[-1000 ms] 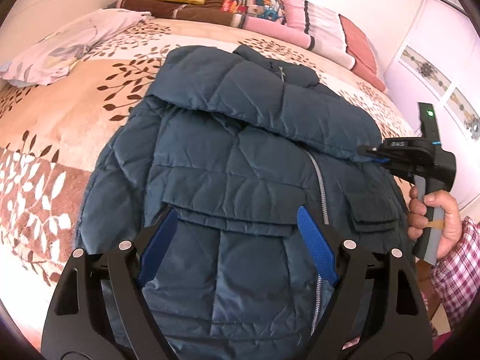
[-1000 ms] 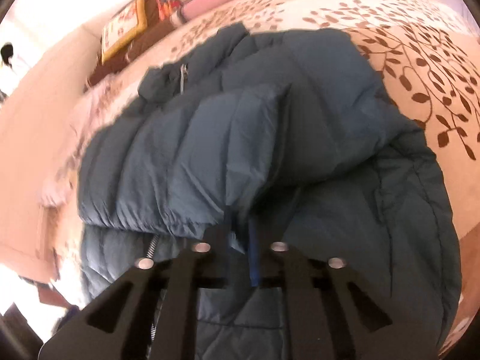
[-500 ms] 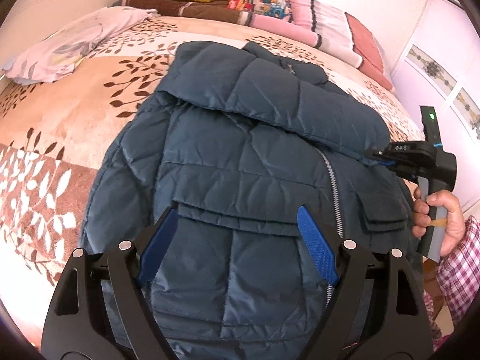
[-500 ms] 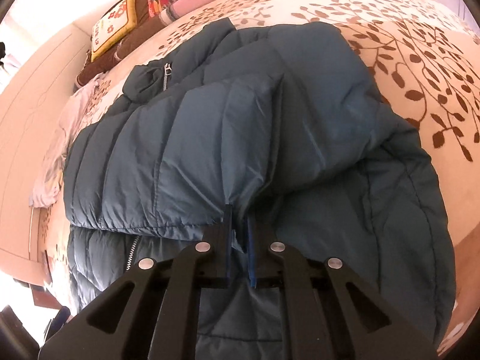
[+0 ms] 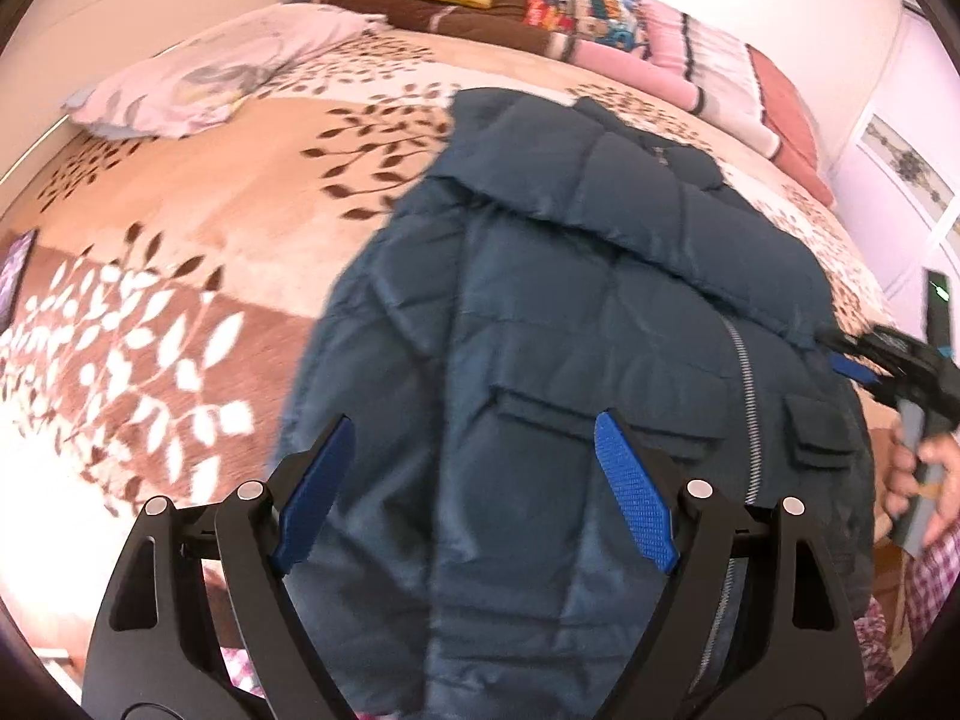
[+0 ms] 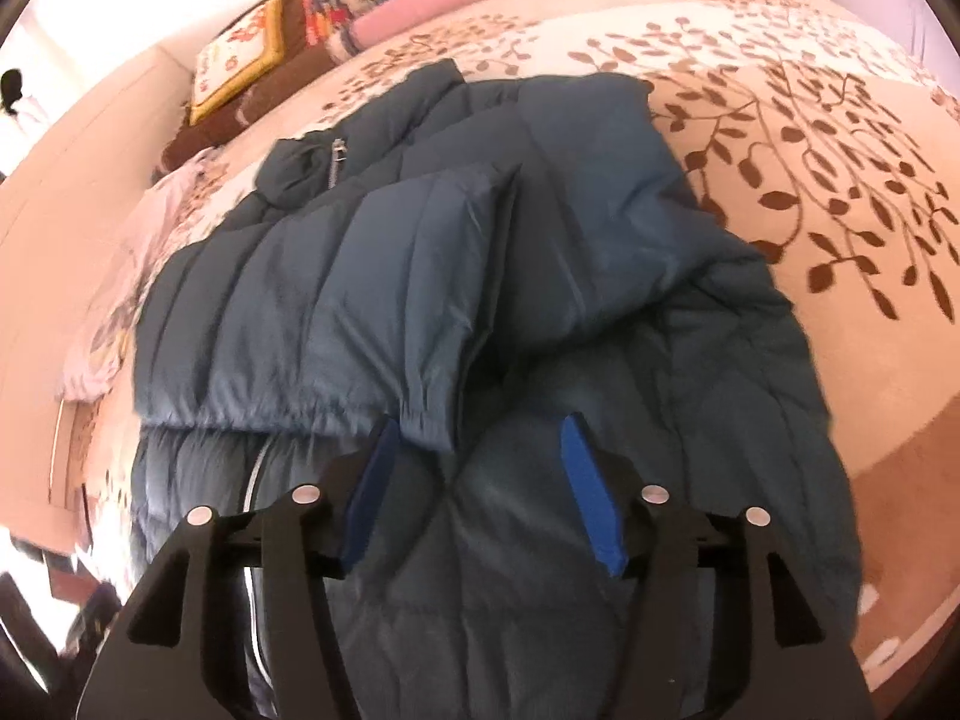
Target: Fold large clothes
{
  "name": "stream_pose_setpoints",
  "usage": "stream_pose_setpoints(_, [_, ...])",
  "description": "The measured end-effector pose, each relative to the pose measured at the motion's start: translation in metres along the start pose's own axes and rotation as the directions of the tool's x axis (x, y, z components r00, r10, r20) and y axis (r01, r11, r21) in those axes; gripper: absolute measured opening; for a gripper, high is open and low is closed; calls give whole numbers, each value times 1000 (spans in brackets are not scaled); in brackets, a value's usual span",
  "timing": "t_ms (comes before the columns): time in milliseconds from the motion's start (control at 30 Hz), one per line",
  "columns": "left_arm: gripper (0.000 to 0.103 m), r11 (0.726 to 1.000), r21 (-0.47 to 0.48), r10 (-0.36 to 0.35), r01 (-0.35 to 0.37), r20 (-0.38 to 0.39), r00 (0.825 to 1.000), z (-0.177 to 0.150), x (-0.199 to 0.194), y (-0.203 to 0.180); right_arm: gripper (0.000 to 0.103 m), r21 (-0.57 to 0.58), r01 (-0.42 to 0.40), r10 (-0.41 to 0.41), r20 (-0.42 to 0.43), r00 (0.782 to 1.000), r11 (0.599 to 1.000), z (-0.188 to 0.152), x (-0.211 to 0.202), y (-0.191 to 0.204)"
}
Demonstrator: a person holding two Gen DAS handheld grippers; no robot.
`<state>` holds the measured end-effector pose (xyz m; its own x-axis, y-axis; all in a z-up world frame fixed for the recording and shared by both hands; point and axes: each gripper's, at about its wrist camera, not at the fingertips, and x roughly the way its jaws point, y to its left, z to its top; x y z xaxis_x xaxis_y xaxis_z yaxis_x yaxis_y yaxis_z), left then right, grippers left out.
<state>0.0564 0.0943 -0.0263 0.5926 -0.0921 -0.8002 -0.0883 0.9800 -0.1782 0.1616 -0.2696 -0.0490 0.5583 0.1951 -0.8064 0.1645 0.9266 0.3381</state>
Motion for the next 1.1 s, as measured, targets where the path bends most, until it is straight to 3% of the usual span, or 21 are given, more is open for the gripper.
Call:
stream_pose_setpoints(133, [81,998,-29,48,-49,-18,999,-7,0,23,67,-66,13,-12,18,1000,998,-31,-35,-7])
stream_pose_setpoints(300, [81,993,-45,104,-107,-59,993,-17,6,45,68,-110,72,-68,35,997,991,-70,-67,-28])
stream_pose_setpoints(533, [81,990,-21,137,-141,-118,983,-33,15,58,68,-68,160,-163,-41,986,985,-104,-87,-74])
stream_pose_setpoints(700, [81,995,-44,84,-92,-159,984,-47,17,70,78,-16,165,-166,-103,981,986,-117,-94,-106])
stream_pose_setpoints(800, [81,995,-94,14,-32,-183,983,-52,19,79,79,9,142,-140,-137,981,990,-126,-95,-118])
stream_pose_setpoints(933, [81,982,-177,-103,63,-225,969,-58,28,87,82,33,112,-104,-179,978,993,-135,-92,-130])
stream_pose_setpoints(1100, [81,979,-182,-131,91,-223,966,-62,30,88,84,59,80,-66,-210,975,995,-143,-87,-136])
